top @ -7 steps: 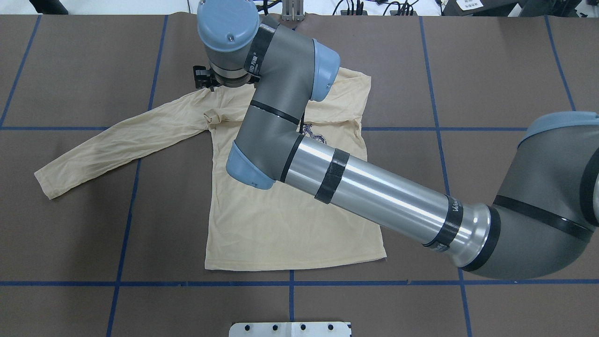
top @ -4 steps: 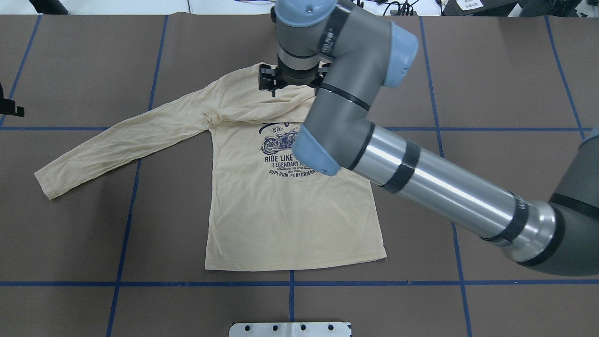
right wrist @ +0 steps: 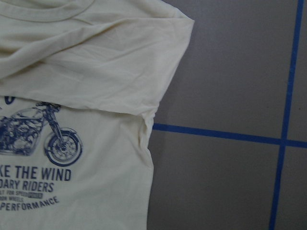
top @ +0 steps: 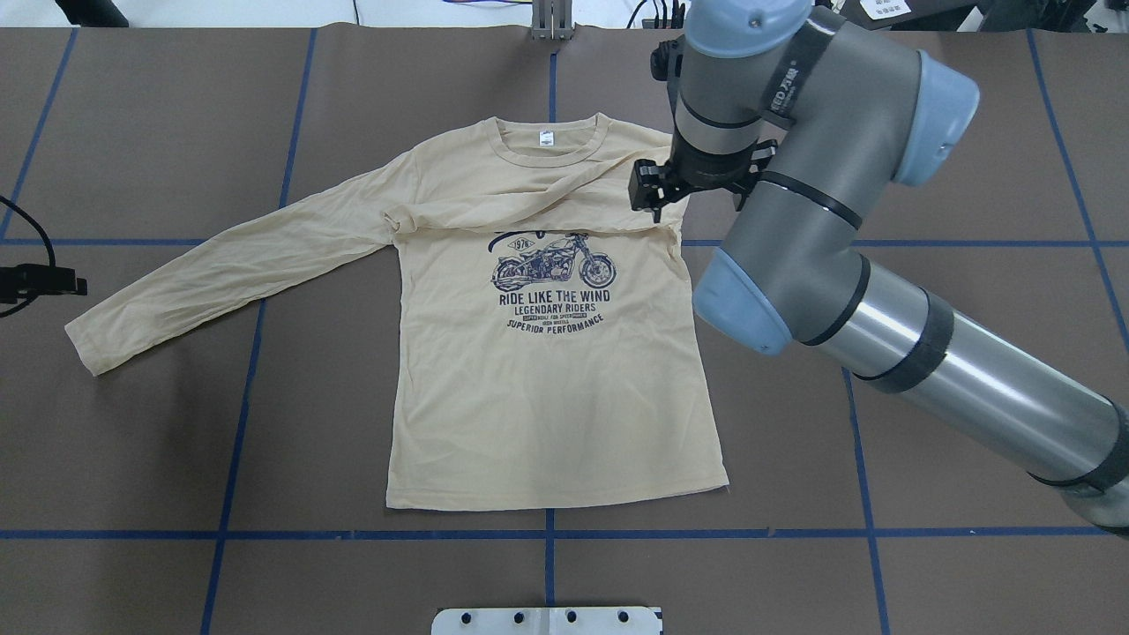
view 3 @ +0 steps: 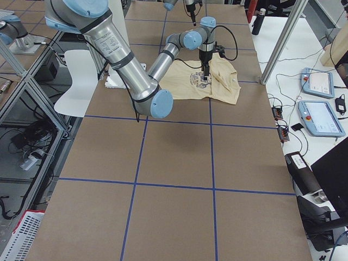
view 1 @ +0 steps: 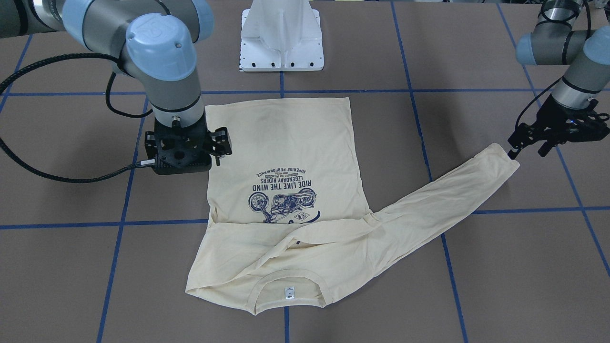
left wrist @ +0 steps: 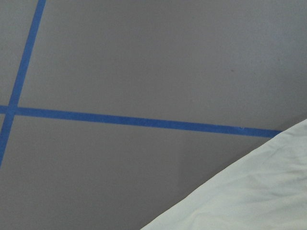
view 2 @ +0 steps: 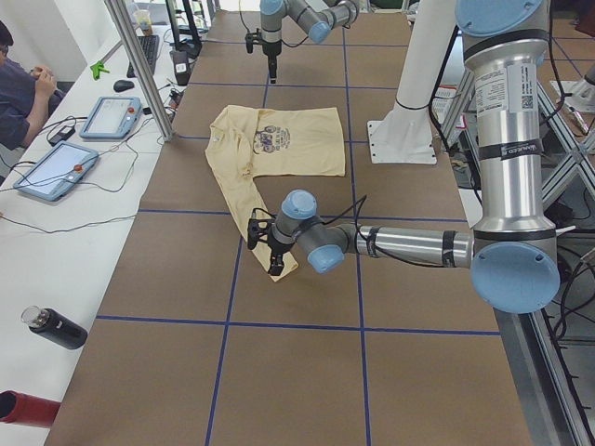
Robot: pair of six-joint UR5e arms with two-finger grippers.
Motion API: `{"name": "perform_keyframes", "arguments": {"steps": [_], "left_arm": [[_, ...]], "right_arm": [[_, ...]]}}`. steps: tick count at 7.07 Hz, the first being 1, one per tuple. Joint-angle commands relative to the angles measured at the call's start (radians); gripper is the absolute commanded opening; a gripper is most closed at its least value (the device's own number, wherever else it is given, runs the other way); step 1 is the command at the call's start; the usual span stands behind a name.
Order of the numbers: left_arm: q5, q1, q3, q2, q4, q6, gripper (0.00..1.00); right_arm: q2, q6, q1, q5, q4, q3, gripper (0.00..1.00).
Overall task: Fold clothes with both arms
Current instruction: 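Withdraw the right gripper while the left gripper reaches to the other sleeve cuff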
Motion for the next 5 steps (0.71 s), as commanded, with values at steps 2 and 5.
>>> {"name": "perform_keyframes", "arguments": {"steps": [2,5], "left_arm": [[0.07,0.052,0.046,0.001,-0.017,-0.028,0.93],[0.092,0.087,0.07,-0.002,-0.016,-0.026,0.84]], "right_arm": [[-0.088,-0.057,0.017,0.042,-0.028,0.092,1.0],[-0.124,-0.057,0.017,0.045,-0.025,0.121,1.0]]}}
